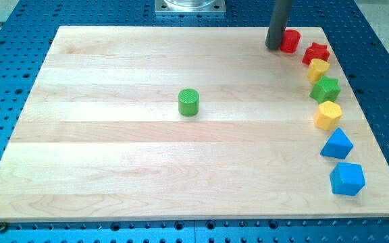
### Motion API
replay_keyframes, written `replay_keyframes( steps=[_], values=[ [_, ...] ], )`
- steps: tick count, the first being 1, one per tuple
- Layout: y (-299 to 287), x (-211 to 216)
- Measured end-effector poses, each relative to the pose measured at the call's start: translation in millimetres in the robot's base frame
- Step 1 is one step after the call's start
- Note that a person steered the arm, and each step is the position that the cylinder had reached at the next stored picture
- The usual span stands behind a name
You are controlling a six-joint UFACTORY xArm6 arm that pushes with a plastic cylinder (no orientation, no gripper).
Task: Put the green circle at the top of the red circle
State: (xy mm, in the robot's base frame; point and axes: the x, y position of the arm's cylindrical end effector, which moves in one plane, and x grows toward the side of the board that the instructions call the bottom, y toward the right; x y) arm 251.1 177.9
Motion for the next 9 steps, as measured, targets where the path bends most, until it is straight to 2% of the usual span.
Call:
replay_keyframes(
  steps=[1,2,3,4,5,6,7,8,9],
  values=[
    [6.5,0.0],
    [42.1,0.0],
    [11.8,0.4],
    [-90.3,60.5],
    [-115.7,173.7],
    [-165.6,234.0],
    [-234.5,211.9],
    [-166.7,148.9],
    [-129.6,123.0]
  ],
)
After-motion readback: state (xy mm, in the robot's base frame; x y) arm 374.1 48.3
